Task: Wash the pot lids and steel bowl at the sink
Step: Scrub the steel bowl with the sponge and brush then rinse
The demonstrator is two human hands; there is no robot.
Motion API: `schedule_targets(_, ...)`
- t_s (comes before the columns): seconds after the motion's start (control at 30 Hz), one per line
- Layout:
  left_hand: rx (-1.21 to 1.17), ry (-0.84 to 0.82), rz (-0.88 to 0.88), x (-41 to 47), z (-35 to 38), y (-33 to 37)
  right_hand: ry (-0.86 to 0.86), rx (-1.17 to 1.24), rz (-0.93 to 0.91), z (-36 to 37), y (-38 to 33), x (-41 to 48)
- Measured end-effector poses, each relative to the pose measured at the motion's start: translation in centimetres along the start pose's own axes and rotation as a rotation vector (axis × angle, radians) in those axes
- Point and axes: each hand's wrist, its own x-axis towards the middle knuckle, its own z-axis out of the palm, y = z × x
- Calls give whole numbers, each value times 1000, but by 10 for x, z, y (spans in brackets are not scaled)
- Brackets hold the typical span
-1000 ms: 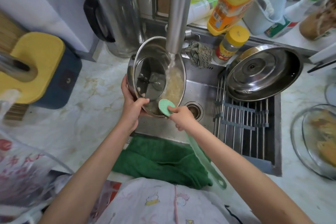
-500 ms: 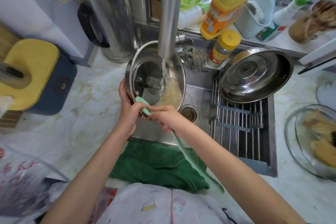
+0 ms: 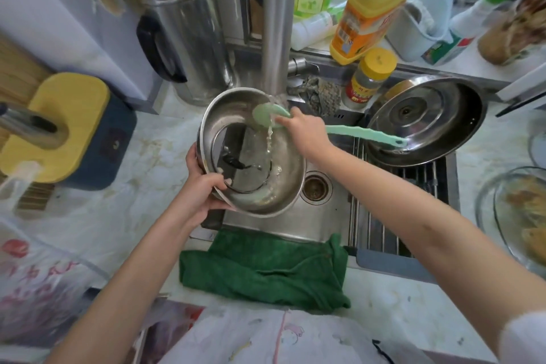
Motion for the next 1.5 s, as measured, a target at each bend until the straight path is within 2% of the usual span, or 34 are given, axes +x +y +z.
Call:
schedule_targets(0.07, 30, -10, -14, -3, 0, 3, 152, -144, -136, 6, 1, 9)
schedule_targets(0.1, 38, -8, -5, -4, 0, 4, 143, -202, -152, 4, 0, 9)
schedule_targets(0.17, 25, 15, 18, -4, -2, 5, -32, -174, -111, 1, -3, -1)
schedule_targets(0.23, -19, 51, 47, 0, -3, 5, -327, -86, 42, 2, -9, -19)
schedule_targets(0.3, -31, 66, 77, 4, 4, 5, -567, 75, 153, 4, -17, -41)
schedule_targets(0.37, -11, 47, 103, 6, 12, 2, -720, 298, 180, 4, -27, -60)
schedule_targets(0.43, 4, 32, 109, 8, 16, -2, -836, 624, 190, 0, -33, -72)
schedule_targets(0.5, -16, 25, 94, 12, 16, -9, -882, 919, 240, -11, -34, -81)
schedule_targets(0.6, -130, -9, 49, 16, 12, -17, -732, 1096, 387, -25, -26, -95)
schedule_targets(0.7, -221, -51, 37, 17, 9, -22, -351, 948, 694, -26, -13, -113)
schedule_targets(0.77, -248, -76, 39, 18, 9, -22, -166, 876, 896, -27, -4, -121)
schedule_targets(0.83, -258, -89, 33, 20, 9, -22, -115, 946, 1029, -24, 3, -122)
schedule_targets(0.9, -288, -123, 12, 21, 10, -22, -121, 1185, 1113, -24, 3, -117)
schedule_targets(1.0, -320, -176, -19, 16, 14, -20, -147, 1520, 1131, -21, -2, -112)
schedule_targets(1.07, -303, -211, -23, 14, 15, -15, -92, 1601, 1130, -26, -5, -110)
schedule_targets(1.3, -175, -481, -75, 22, 23, -14, 388, 1166, 1014, -76, 5, -106)
schedule_targets(1.4, -26, -568, -73, 27, 24, -19, 439, 992, 935, -102, 15, -107)
schedule_targets(1.5, 65, -512, -32, 33, 28, -20, 483, 848, 875, -121, 15, -110)
